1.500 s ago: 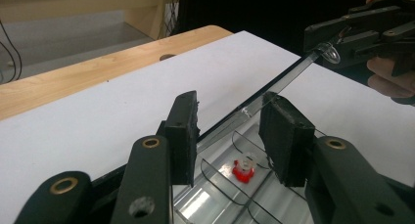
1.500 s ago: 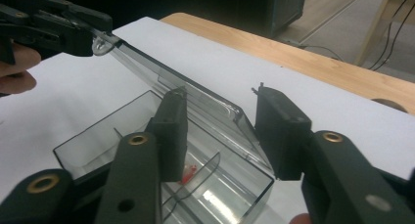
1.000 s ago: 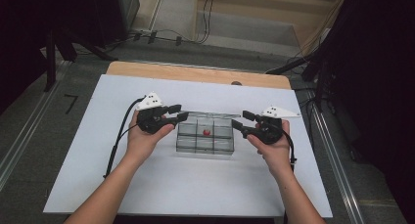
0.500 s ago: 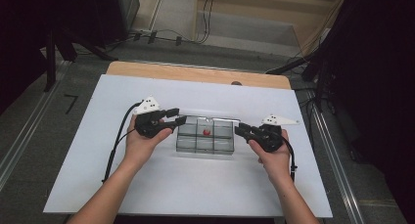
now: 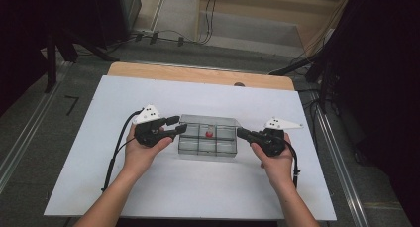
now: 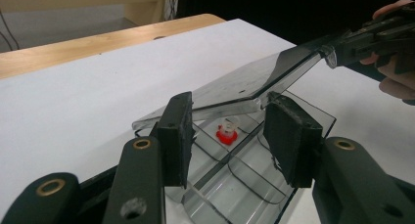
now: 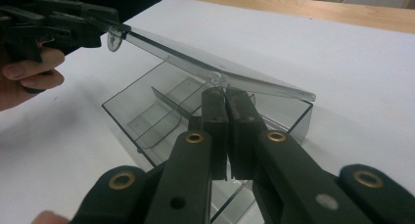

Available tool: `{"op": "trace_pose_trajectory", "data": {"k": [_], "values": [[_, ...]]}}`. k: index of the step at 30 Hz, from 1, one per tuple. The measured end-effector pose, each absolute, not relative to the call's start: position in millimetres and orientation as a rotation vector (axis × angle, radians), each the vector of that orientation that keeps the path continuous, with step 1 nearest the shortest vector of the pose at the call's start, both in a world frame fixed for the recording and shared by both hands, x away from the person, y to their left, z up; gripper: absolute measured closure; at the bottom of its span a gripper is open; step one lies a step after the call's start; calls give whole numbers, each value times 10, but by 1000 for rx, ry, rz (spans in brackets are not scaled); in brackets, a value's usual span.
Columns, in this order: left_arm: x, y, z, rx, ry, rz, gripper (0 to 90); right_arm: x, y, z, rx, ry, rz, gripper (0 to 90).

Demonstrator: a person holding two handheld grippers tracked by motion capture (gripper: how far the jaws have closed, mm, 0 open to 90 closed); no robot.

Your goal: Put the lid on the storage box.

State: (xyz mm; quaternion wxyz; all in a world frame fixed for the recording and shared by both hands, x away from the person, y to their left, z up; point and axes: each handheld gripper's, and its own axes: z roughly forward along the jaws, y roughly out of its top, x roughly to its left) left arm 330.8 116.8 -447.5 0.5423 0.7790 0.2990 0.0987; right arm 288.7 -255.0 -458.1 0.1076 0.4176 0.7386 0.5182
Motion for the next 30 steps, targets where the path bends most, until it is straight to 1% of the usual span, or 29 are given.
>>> {"op": "trace_pose_trajectory", "data": {"k": [3, 7, 11, 13, 15, 20, 26, 30], "values": [[3273, 1214, -4483, 1846, 725, 228, 567, 2875, -2551, -4588, 1223, 2173, 1523, 854], [3232, 1274, -4519, 1864, 733, 214, 634, 2866, -2553, -4597, 1216, 2183, 1509, 854], [3193, 1320, -4559, 1872, 730, 175, 737, 2855, -2546, -4602, 1205, 2182, 1511, 853], [3194, 1330, -4573, 1886, 720, 137, 830, 2845, -2541, -4608, 1206, 2182, 1506, 853], [3186, 1325, -4576, 1898, 719, 128, 877, 2837, -2538, -4622, 1205, 2184, 1506, 853], [3152, 1303, -4571, 1906, 703, 120, 887, 2808, -2530, -4655, 1203, 2187, 1499, 852], [3119, 1299, -4606, 1865, 712, 86, 889, 2759, -2533, -4704, 1201, 2196, 1490, 852], [3098, 1266, -4634, 1876, 716, 93, 889, 2724, -2540, -4737, 1196, 2200, 1483, 847]]}}
